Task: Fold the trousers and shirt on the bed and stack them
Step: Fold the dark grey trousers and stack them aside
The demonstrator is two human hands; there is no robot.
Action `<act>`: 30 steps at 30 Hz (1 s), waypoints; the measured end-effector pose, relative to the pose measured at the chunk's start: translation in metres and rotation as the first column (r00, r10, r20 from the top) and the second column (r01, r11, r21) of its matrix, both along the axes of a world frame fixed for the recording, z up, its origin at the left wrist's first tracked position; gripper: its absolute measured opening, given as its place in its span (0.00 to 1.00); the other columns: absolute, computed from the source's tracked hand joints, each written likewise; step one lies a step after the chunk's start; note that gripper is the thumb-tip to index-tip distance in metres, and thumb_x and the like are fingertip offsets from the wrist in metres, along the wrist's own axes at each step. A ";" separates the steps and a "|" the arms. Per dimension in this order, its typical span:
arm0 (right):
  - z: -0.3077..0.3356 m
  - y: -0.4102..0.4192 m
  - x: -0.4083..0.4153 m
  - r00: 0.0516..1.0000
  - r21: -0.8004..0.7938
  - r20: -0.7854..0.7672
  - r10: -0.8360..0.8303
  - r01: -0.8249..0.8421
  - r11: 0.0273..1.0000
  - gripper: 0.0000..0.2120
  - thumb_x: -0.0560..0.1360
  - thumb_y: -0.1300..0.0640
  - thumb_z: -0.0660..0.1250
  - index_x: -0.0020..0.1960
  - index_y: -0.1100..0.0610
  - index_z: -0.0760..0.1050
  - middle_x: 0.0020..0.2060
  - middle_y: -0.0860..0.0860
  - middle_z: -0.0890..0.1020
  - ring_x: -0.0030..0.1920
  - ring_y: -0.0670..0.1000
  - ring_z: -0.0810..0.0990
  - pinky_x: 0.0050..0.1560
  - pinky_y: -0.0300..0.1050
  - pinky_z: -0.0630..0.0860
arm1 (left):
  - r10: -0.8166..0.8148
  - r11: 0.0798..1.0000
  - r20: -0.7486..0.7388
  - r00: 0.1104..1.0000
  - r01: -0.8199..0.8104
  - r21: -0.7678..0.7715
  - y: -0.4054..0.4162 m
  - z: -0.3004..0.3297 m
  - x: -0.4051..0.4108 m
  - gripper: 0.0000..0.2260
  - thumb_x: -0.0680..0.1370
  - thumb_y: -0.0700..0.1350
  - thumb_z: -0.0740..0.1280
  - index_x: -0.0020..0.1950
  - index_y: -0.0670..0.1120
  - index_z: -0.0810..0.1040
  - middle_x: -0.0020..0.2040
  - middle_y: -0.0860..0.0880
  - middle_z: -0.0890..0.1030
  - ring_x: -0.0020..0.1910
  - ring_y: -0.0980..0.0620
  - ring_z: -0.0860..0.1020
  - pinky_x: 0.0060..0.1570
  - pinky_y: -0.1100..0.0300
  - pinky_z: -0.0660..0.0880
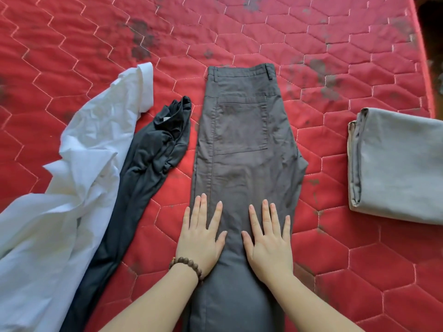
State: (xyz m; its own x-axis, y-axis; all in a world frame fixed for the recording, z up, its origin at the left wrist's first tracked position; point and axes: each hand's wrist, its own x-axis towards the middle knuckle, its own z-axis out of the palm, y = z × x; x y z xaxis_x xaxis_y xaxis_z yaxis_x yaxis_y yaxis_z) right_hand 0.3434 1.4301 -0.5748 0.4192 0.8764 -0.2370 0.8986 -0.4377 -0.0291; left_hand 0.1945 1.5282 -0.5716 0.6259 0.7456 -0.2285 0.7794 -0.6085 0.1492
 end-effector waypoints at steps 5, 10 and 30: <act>0.007 -0.037 -0.028 0.998 -0.010 -0.011 -0.059 0.058 0.998 0.29 0.77 0.41 0.50 0.76 0.50 0.60 0.76 0.57 0.58 0.77 0.55 0.54 0.71 0.66 0.52 | 0.005 0.999 -0.008 1.000 -0.006 -0.045 -0.039 0.013 -0.031 0.28 0.75 0.56 0.53 0.72 0.45 0.70 0.72 0.33 0.64 0.71 0.36 0.64 0.65 0.42 0.69; 0.013 -0.076 -0.063 0.996 -0.026 -0.029 -0.081 0.081 0.996 0.29 0.77 0.40 0.50 0.76 0.49 0.58 0.76 0.57 0.57 0.77 0.56 0.53 0.72 0.66 0.52 | -0.027 0.999 -0.008 1.000 0.026 -0.042 -0.080 0.022 -0.062 0.28 0.76 0.56 0.52 0.72 0.44 0.69 0.71 0.32 0.65 0.71 0.36 0.66 0.67 0.44 0.68; 0.043 -0.184 -0.119 0.662 0.122 -0.570 -0.486 0.654 0.747 0.28 0.76 0.60 0.66 0.74 0.57 0.61 0.69 0.56 0.63 0.59 0.56 0.73 0.59 0.44 0.69 | 0.637 0.733 0.273 0.721 -0.457 -0.504 -0.206 0.049 -0.120 0.21 0.78 0.47 0.65 0.70 0.49 0.66 0.49 0.47 0.81 0.48 0.46 0.80 0.49 0.53 0.76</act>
State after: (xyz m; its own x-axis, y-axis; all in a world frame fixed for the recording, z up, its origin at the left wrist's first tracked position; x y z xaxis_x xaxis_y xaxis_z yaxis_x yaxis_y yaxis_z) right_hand 0.2247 1.2464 -0.5318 0.7636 0.5582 -0.3247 0.2984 -0.7509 -0.5891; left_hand 0.0742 1.3225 -0.5229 0.2297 0.8908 -0.3920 0.7619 0.0860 0.6419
